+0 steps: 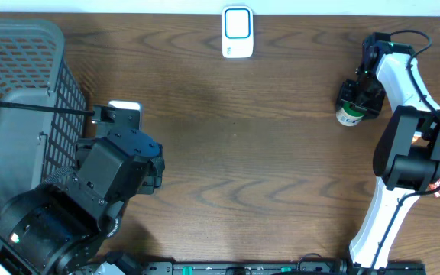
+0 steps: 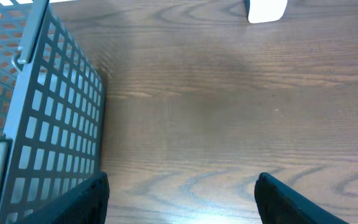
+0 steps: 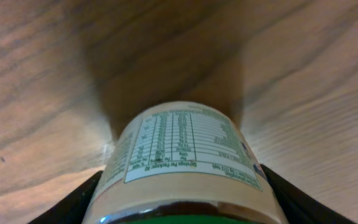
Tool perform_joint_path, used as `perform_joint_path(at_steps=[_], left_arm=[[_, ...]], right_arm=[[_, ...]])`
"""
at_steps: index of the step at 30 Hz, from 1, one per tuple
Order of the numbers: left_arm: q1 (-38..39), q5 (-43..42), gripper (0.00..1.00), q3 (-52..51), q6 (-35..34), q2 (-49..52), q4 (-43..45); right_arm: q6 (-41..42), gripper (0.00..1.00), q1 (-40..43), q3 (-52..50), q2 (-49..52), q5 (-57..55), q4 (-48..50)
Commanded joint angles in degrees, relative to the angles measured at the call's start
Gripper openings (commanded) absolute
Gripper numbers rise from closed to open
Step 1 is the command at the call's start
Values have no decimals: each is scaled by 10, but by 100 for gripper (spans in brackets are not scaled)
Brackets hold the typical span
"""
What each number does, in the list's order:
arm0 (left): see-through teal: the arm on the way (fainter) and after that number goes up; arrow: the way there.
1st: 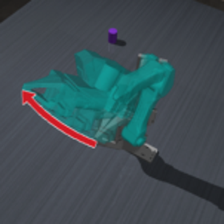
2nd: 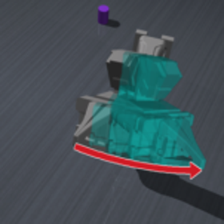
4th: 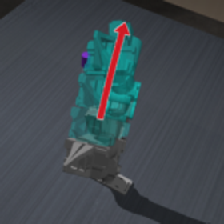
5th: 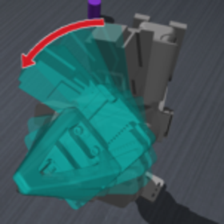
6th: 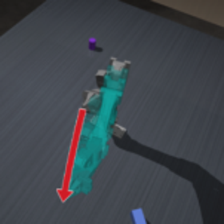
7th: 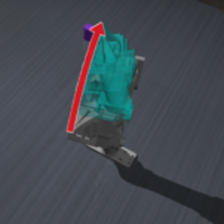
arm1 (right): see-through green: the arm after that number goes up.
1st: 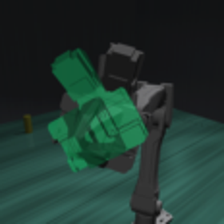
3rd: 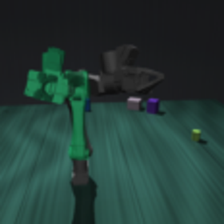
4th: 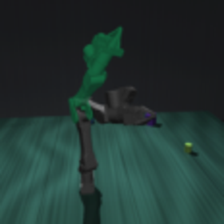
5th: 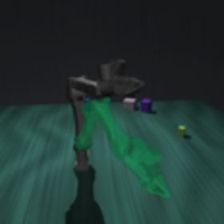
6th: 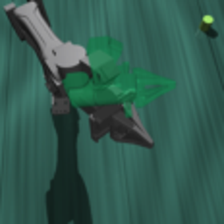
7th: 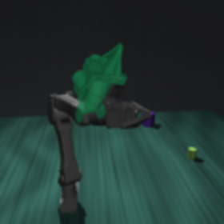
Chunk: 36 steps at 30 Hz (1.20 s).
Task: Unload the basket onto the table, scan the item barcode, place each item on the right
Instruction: 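Carry the bottle to the right table edge and set it down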
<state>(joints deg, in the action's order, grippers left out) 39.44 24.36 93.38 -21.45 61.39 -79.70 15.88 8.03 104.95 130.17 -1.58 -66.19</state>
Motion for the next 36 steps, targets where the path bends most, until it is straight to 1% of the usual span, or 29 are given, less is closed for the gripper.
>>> perform_joint_path(at_steps=[1, 7, 8, 10, 15, 17, 19, 20, 22, 25, 28, 33, 36], left_arm=[[-2, 8, 75, 5, -7, 0, -2], [-2, 8, 75, 5, -7, 0, -2], [-2, 8, 75, 5, -7, 0, -2], [-2, 8, 75, 5, -7, 0, -2], [-2, 8, 75, 5, -7, 0, -2], [-2, 8, 75, 5, -7, 0, -2], [-2, 8, 75, 5, -7, 0, -2], [-2, 8, 75, 5, -7, 0, -2], [-2, 8, 75, 5, -7, 0, -2], [-2, 8, 75, 5, -7, 0, -2], [-2, 8, 75, 5, -7, 0, -2], [-2, 8, 75, 5, -7, 0, -2], [-2, 8, 75, 5, -7, 0, -2]], right_arm=[[-3, 44, 18, 3, 3, -64, -2], [-3, 47, 62, 3, 3, -89, 10], [-3, 49, 76, 3, 3, -89, 12], [-4, 52, 94, 3, 3, -89, 15], [-7, 52, 137, 3, 3, -89, 22], [-7, 54, 151, 3, 3, -86, 28], [-7, 62, 162, 3, 3, -72, 40], [-7, 68, 165, 3, 3, -67, 44], [-7, 98, 171, 3, 3, -53, 50], [-8, 99, 172, 8, 2, -18, 49], [-38, 99, 170, 33, 0, 27, 31], [-38, 99, 162, 112, -31, 32, -34], [-40, 99, 154, 152, -72, 36, -57]])
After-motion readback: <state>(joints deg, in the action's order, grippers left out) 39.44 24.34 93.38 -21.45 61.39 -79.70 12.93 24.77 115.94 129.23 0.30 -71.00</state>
